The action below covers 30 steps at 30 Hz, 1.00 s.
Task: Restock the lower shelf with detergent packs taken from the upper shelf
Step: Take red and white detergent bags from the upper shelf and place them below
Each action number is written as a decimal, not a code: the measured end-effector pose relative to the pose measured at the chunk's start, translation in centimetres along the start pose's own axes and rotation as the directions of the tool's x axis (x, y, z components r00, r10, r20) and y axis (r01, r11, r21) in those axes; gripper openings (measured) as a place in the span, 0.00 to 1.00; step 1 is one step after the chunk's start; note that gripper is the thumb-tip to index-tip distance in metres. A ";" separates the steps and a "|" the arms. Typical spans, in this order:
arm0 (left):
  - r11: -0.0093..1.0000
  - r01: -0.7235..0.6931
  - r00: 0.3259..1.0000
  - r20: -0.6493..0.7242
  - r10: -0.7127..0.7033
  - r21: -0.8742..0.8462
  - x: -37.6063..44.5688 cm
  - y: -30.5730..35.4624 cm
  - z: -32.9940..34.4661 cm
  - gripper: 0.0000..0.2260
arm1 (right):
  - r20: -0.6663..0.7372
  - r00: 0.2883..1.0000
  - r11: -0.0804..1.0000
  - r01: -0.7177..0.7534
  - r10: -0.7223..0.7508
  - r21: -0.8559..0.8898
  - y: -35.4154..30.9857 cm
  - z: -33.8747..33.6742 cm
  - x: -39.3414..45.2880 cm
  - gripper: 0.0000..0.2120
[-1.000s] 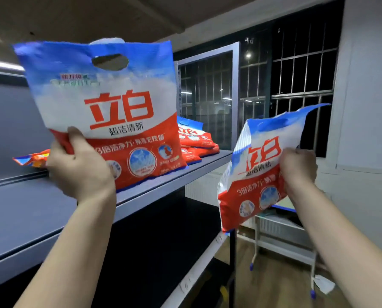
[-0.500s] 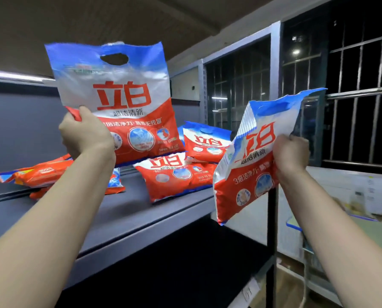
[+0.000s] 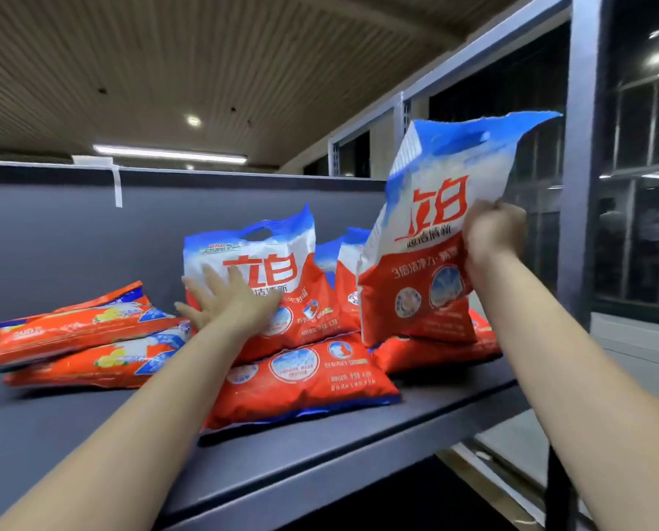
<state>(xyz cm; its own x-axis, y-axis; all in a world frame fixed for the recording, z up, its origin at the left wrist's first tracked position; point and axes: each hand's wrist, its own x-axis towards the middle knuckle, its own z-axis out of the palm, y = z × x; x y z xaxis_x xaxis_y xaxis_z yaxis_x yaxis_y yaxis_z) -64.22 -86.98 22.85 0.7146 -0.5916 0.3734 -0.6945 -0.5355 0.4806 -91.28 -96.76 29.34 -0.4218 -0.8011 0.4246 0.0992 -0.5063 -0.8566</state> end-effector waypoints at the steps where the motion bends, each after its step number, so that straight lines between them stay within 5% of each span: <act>1: 0.994 -0.086 0.996 0.028 0.084 0.062 -0.1 -0.1 0.3 0.43 | 0.000 1.000 0.999 -0.005 0.006 0.037 -0.1 1.1 0.8 0.13; 3: 0.971 -0.216 0.974 0.090 0.208 0.099 -0.5 -0.5 0.6 0.46 | 0.031 0.999 0.998 -0.019 0.017 0.054 -0.3 3.6 1.8 0.12; 5: 0.962 -0.261 0.962 0.108 0.252 0.079 -0.8 -1.1 0.7 0.47 | 0.067 0.998 0.981 0.000 0.013 -0.192 0.1 6.3 1.9 0.13; 8: 0.964 -0.257 0.962 0.113 0.248 0.067 -1.2 -1.3 0.7 0.47 | 0.273 0.961 0.777 0.212 -0.054 -0.593 3.2 9.4 -0.5 0.37; 9: 0.966 -0.248 0.964 0.119 0.239 0.074 -1.2 -1.2 0.7 0.46 | 0.391 0.919 0.723 0.303 -0.049 -0.621 4.6 10.1 -1.6 0.34; 12: 0.971 -0.214 0.972 0.122 0.201 0.106 -1.2 -1.0 0.6 0.43 | 0.589 0.807 0.673 0.416 0.036 -0.611 7.0 10.3 -2.9 0.18; 18: 0.962 -0.220 0.970 -0.073 0.234 0.160 -2.6 -0.3 0.2 0.33 | 0.665 0.747 0.704 0.480 -0.015 -0.524 6.0 7.2 -3.2 0.16; 30: 0.967 -0.156 0.966 -0.235 0.107 -0.200 -7.6 -4.1 -3.3 0.14 | 0.714 0.654 0.864 0.484 -0.252 -0.139 4.8 1.3 -10.1 0.11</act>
<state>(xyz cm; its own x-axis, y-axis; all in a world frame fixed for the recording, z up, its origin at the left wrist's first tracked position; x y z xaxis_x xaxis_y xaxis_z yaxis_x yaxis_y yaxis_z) -66.52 -78.25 20.69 0.6357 -0.4872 0.5987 -0.7664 -0.3056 0.5651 -85.37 -91.50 21.26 0.3424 -0.6241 0.7023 -0.2441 -0.7809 -0.5750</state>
